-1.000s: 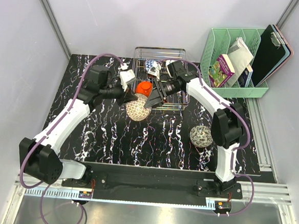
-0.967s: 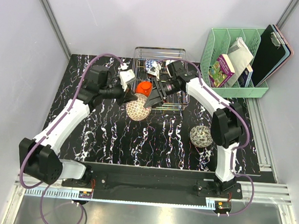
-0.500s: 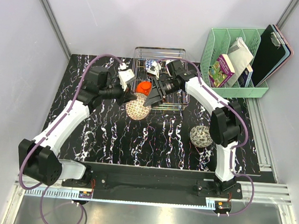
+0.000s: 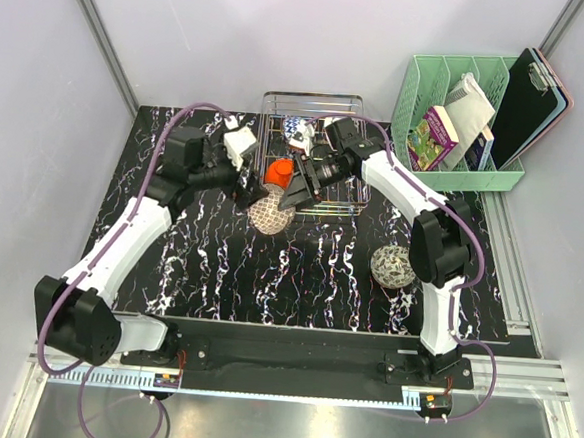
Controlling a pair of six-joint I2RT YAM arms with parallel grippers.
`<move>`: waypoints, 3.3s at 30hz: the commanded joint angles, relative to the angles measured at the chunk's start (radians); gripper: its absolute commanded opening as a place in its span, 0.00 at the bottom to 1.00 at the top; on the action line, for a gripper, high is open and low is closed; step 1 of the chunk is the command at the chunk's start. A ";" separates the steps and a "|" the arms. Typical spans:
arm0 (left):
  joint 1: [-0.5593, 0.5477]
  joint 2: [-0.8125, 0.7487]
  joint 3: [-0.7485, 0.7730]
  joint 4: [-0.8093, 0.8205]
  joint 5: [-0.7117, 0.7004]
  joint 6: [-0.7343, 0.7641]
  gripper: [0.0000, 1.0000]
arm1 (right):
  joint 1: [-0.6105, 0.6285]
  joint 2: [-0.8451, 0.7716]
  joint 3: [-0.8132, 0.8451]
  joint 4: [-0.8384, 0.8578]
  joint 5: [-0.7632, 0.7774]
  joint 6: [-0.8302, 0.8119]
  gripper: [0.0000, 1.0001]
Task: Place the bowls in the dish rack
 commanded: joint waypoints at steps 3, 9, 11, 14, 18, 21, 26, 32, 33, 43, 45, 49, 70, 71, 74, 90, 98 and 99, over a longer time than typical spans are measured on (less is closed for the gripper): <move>0.135 -0.057 0.028 0.044 -0.034 -0.024 0.99 | -0.035 -0.109 0.060 -0.013 0.415 -0.052 0.00; 0.219 -0.086 -0.029 0.027 -0.002 -0.003 0.99 | -0.046 -0.149 0.101 -0.015 0.642 -0.106 0.00; 0.232 -0.097 -0.047 0.027 -0.002 -0.001 0.99 | -0.049 -0.150 0.127 -0.025 0.682 -0.104 0.00; 0.261 -0.109 -0.078 0.035 0.012 -0.003 0.99 | -0.061 -0.147 0.158 -0.039 0.664 -0.106 0.00; 0.285 -0.107 -0.095 0.036 0.036 -0.004 0.99 | -0.070 -0.135 0.187 -0.050 0.649 -0.103 0.00; 0.292 -0.107 -0.098 0.036 0.043 -0.004 0.99 | -0.072 -0.132 0.206 -0.048 0.762 -0.145 0.00; 0.296 -0.109 -0.110 0.036 0.044 -0.003 0.99 | -0.070 -0.121 0.221 -0.015 1.044 -0.271 0.00; 0.296 -0.110 -0.136 0.039 0.053 -0.007 0.99 | -0.070 -0.029 0.278 -0.011 1.266 -0.382 0.00; 0.296 -0.110 -0.140 0.039 0.052 -0.009 0.99 | -0.067 0.001 0.285 -0.011 1.290 -0.394 0.00; 0.302 -0.126 -0.173 0.042 0.055 0.000 0.99 | -0.038 0.169 0.377 -0.068 1.514 -0.511 0.00; 0.302 -0.121 -0.176 0.044 0.059 -0.001 0.99 | -0.032 0.190 0.390 -0.068 1.546 -0.523 0.00; 0.302 -0.120 -0.184 0.047 0.066 -0.004 0.99 | -0.017 0.225 0.416 -0.071 1.603 -0.574 0.00; 0.354 -0.136 -0.189 0.036 0.105 0.011 0.99 | 0.108 0.342 0.370 -0.071 1.623 -0.670 0.29; 0.356 -0.138 -0.189 0.038 0.111 0.013 0.99 | 0.111 0.344 0.367 -0.073 1.618 -0.669 0.33; 0.364 -0.143 -0.193 0.036 0.119 0.014 0.99 | 0.120 0.348 0.358 -0.088 1.600 -0.664 0.47; 0.399 -0.159 -0.206 0.028 0.155 0.026 0.99 | 0.135 0.390 0.319 -0.102 1.574 -0.650 0.90; 0.411 -0.158 -0.201 0.024 0.170 0.029 0.99 | 0.137 0.402 0.302 -0.102 1.551 -0.630 0.98; 0.411 -0.156 -0.201 0.019 0.168 0.031 0.99 | 0.137 0.400 0.301 -0.103 1.551 -0.629 0.99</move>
